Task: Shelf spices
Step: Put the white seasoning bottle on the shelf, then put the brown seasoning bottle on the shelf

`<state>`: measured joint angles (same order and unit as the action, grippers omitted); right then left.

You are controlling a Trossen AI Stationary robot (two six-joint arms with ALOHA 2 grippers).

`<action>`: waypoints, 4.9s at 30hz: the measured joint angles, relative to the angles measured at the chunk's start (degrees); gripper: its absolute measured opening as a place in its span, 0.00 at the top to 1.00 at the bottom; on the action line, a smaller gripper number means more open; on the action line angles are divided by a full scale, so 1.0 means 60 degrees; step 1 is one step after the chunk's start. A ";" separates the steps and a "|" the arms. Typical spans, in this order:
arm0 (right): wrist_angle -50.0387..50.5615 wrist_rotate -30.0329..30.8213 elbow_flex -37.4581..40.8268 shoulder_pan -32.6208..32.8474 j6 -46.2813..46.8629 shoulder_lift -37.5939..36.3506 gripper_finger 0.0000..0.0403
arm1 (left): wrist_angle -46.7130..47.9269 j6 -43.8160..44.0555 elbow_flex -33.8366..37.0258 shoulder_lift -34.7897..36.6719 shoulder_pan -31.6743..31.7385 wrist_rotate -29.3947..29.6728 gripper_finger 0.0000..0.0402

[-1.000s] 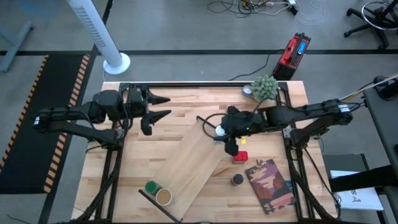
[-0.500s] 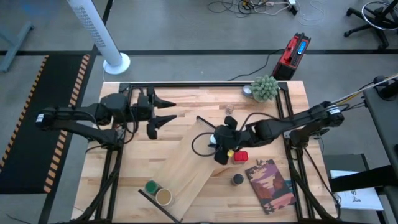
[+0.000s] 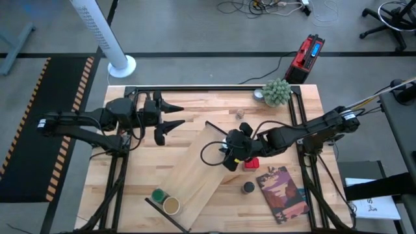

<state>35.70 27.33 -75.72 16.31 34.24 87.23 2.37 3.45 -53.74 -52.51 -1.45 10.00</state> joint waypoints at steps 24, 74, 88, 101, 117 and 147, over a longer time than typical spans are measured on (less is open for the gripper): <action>0.0970 -0.0005 -0.0350 0.0162 0.0466 0.0003 0.43 | 0.0153 0.0048 0.0000 0.0000 0.0000 0.0015 0.46; 0.2814 0.2097 0.0349 -0.2226 -0.2389 -0.2830 0.37 | -0.0234 0.0072 0.0000 -0.0003 -0.0671 -0.0004 0.46; -0.2386 -0.2304 0.4826 -0.6185 -0.3425 -0.3534 0.44 | -0.0645 0.0133 0.0000 -0.0004 -0.1002 0.0214 0.46; -0.3893 -0.2875 0.5497 -0.6973 -0.4142 -0.1648 0.35 | -0.0436 0.0378 0.0340 -0.0022 -0.1002 0.0402 0.46; -0.5360 -0.2793 0.5522 -0.6988 -0.4649 0.0473 0.25 | -0.0215 0.0943 0.0426 -0.0055 -0.1002 0.0503 0.46; -0.5120 -0.2801 0.5563 -0.7003 -0.4634 0.0358 0.62 | 0.0013 0.1129 0.0426 -0.0055 -0.1002 0.0499 0.46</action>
<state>4.98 10.52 -42.34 -25.71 6.44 89.37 2.45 10.22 -51.18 -52.84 -7.46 12.99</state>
